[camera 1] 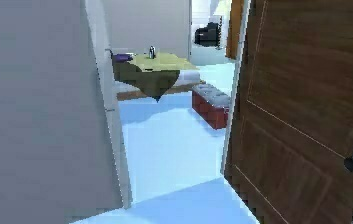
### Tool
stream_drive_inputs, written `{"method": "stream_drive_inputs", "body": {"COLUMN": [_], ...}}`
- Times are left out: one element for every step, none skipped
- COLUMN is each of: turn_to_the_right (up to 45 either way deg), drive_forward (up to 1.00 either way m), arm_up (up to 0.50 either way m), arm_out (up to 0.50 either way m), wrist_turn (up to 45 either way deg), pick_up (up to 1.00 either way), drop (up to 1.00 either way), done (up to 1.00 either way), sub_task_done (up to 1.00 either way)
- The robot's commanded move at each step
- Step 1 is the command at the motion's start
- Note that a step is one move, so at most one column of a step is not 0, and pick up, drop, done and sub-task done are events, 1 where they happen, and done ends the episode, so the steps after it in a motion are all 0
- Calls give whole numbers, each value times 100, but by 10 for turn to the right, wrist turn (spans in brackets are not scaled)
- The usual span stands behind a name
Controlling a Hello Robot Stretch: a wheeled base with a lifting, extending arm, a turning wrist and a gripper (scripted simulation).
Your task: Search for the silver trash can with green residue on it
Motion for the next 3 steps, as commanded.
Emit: {"method": "stream_drive_inputs", "body": {"turn_to_the_right": [0, -60, 0], "drive_forward": [100, 0, 20], "arm_up": [0, 0, 0], "arm_out": [0, 0, 0], "wrist_turn": [0, 0, 0], "pick_up": [0, 0, 0], "drop": [0, 0, 0], "done": [0, 0, 0], "sub_task_done": [0, 0, 0]}}
